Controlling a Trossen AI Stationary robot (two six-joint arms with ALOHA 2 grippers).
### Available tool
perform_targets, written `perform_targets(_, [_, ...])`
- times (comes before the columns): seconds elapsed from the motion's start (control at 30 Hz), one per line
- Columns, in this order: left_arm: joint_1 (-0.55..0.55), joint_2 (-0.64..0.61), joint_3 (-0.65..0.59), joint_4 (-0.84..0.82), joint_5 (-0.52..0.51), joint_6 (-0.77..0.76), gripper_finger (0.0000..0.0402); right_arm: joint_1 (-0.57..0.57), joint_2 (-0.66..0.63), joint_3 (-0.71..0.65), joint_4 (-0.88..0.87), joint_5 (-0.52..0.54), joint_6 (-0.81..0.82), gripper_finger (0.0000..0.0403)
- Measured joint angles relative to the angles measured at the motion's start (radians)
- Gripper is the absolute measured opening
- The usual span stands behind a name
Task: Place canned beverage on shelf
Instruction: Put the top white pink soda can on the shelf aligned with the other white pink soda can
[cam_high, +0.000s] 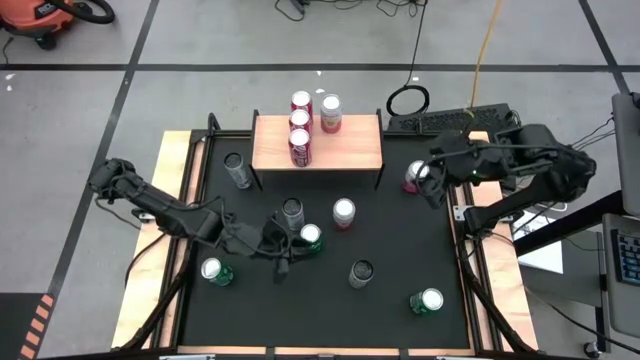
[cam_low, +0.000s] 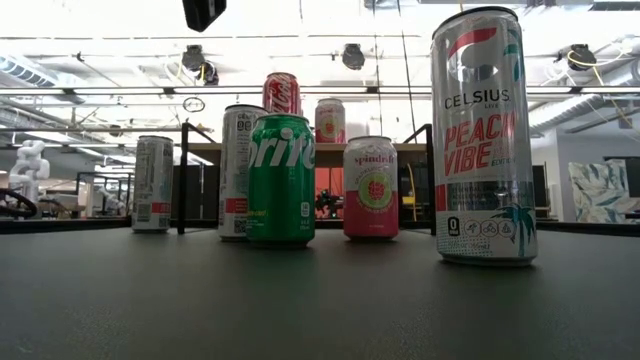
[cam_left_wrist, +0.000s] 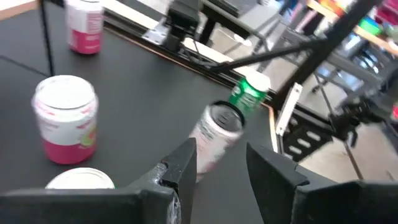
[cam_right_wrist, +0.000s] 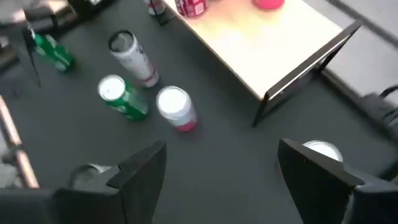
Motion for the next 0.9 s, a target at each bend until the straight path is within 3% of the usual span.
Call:
perform_targets(0.3, [0.129,0.0,0.0,-0.016,-0.001,-0.164,0.0138,-0.141,-0.042,-0.114,0.068,-0.028,-0.342,0.0286])
perform_targets(0.43, [0.165,0.0,0.0,-0.016,-0.018,-0.238,0.0138,-0.234,-0.073,-0.196,0.154,-0.125,-0.457,0.0286])
perform_targets(0.73, [0.224,0.0,0.0,-0.013,-0.036,-0.246,0.0138,-0.443,-0.141,-0.448,0.277,-0.362,-0.532,0.0286])
perform_targets(0.9, [0.227,0.0,0.0,-0.014,-0.02,-0.235,0.0138,-0.496,-0.14,-0.504,0.287,-0.389,-0.48,0.0288])
